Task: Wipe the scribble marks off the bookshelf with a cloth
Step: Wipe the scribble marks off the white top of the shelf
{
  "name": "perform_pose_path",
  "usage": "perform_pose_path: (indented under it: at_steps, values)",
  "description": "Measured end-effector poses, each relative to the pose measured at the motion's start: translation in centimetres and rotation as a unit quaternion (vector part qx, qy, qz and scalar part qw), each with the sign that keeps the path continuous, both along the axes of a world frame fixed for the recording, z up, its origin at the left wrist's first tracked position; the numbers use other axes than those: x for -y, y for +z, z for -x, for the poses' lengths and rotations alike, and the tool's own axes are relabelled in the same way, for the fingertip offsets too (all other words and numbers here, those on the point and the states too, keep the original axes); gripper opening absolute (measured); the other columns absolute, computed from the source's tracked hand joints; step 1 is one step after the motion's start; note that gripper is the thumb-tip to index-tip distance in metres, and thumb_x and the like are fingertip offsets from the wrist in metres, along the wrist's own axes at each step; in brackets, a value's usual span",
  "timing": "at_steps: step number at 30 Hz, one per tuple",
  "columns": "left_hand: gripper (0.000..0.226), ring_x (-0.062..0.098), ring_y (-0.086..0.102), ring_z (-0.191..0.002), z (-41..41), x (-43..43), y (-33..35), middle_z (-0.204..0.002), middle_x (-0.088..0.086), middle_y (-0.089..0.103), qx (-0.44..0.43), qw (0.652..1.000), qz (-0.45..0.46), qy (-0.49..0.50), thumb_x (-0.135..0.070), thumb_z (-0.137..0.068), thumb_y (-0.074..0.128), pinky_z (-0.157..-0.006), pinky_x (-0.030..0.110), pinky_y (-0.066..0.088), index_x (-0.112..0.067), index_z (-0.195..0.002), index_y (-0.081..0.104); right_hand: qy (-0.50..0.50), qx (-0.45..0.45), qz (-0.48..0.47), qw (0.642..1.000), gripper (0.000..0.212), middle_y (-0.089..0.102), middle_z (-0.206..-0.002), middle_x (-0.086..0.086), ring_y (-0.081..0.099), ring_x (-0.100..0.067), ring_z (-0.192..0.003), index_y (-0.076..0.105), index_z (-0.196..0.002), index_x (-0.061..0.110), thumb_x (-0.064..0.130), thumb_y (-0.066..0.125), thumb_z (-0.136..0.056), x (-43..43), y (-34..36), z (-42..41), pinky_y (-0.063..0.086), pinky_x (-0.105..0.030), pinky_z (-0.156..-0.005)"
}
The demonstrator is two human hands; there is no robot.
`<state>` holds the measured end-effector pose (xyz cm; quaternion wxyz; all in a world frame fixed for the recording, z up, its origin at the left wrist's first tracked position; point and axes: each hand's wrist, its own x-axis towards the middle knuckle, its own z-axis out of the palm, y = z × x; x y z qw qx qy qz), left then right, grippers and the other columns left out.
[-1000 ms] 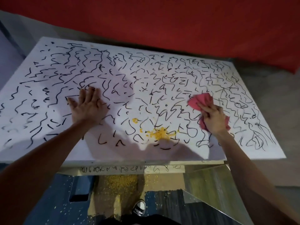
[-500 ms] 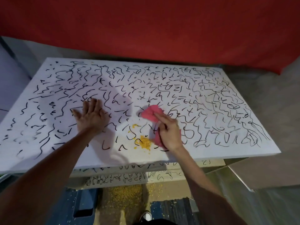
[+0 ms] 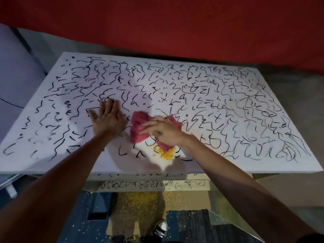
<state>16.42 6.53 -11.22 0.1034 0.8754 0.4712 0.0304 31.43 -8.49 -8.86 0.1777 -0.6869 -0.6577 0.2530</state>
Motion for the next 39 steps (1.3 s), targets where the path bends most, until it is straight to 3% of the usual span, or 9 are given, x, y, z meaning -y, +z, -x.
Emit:
perform_pose_path:
  at_steps: [3,6,9,12,15,22,28,34,39]
  values:
    - [0.052,0.020,0.003,-0.147,0.1,0.0,0.1,-0.160,-0.002,0.012,0.008,1.000,-0.001,-0.003,-0.033,-0.101,0.020,-0.113,0.058,-0.002,-0.023,-0.153,0.017,0.014,-0.123,0.023,0.992,0.037,0.055,-0.136,0.000,0.053,-0.012,-0.113,0.065,-0.121,0.016,-0.003,0.047,-0.095,1.9,2.2,-0.7,0.042,-0.033,-0.098]
    - [0.051,0.021,0.022,-0.135,0.1,0.3,0.4,-0.140,0.001,0.034,0.038,0.999,-0.029,-0.017,-0.036,-0.089,0.020,-0.108,0.062,0.009,-0.020,-0.135,0.035,-0.135,-0.199,-0.037,0.970,0.043,0.055,-0.134,-0.015,0.061,-0.030,-0.106,0.057,-0.125,0.018,-0.010,0.042,-0.095,3.5,4.2,-5.1,0.052,-0.037,-0.088]
    - [0.052,0.020,0.011,-0.144,-0.1,0.3,0.1,-0.155,-0.002,0.023,0.027,1.000,-0.011,-0.002,-0.035,-0.096,0.020,-0.112,0.059,0.000,-0.023,-0.146,0.027,-0.239,-0.013,-0.056,0.969,0.046,0.047,-0.143,-0.005,0.039,-0.026,-0.134,0.047,-0.132,0.025,-0.004,0.046,-0.095,6.7,2.1,-9.9,0.030,-0.045,-0.113]
    - [0.054,0.019,-0.002,-0.148,-0.1,0.1,0.0,-0.161,-0.004,0.006,0.016,1.000,0.008,0.014,-0.033,-0.100,0.021,-0.114,0.055,-0.008,-0.027,-0.153,0.013,-0.327,0.180,-0.002,0.928,0.043,0.041,-0.149,0.004,0.031,-0.029,-0.132,0.043,-0.140,0.033,0.018,0.045,-0.100,9.3,-1.2,-8.7,0.025,-0.045,-0.104]
    - [0.054,0.020,-0.003,-0.148,0.0,0.3,0.3,-0.161,-0.003,0.005,0.013,1.000,0.003,0.011,-0.033,-0.101,0.020,-0.114,0.054,-0.006,-0.025,-0.154,0.011,-0.366,0.179,-0.058,0.911,0.042,0.047,-0.144,0.000,0.040,-0.036,-0.126,0.053,-0.136,0.028,0.025,0.039,-0.096,10.0,-2.2,-4.2,0.032,-0.049,-0.095]
    - [0.051,0.020,0.005,-0.146,0.0,0.0,-0.4,-0.159,-0.003,0.015,0.013,1.000,-0.017,0.009,-0.034,-0.101,0.019,-0.114,0.058,0.001,-0.026,-0.151,0.020,-0.336,0.187,-0.112,0.916,0.049,0.069,-0.115,0.002,0.058,-0.027,-0.093,0.072,-0.110,0.028,0.013,0.060,-0.065,7.8,-1.9,6.1,0.048,-0.037,-0.065]
    - [0.049,0.019,0.008,-0.144,-0.1,0.2,0.0,-0.156,-0.003,0.020,0.031,0.999,-0.027,0.000,-0.032,-0.100,0.025,-0.113,0.059,0.002,-0.024,-0.149,0.024,-0.318,-0.025,-0.091,0.943,0.054,0.040,-0.148,0.011,0.031,-0.024,-0.130,0.047,-0.139,0.030,0.000,0.042,-0.095,4.2,1.0,1.4,0.024,-0.038,-0.109]
    - [0.052,0.019,0.003,-0.146,-0.2,0.1,0.0,-0.159,-0.003,0.013,0.015,1.000,-0.022,0.007,-0.033,-0.101,0.023,-0.114,0.056,-0.001,-0.024,-0.152,0.018,-0.199,0.188,-0.003,0.962,0.050,0.023,-0.156,0.015,0.016,-0.022,-0.140,0.034,-0.145,0.038,0.020,0.038,-0.099,0.8,-0.7,-3.5,0.018,-0.036,-0.104]
    - [0.050,0.022,0.015,-0.141,0.1,0.0,-0.2,-0.152,0.000,0.025,0.020,0.999,-0.038,-0.005,-0.035,-0.097,0.021,-0.111,0.061,0.008,-0.023,-0.146,0.028,-0.074,0.118,-0.114,0.984,0.055,0.047,-0.143,0.008,0.028,-0.016,-0.123,0.058,-0.130,0.030,0.024,0.029,-0.084,3.5,-1.9,-0.9,0.023,-0.034,-0.086]
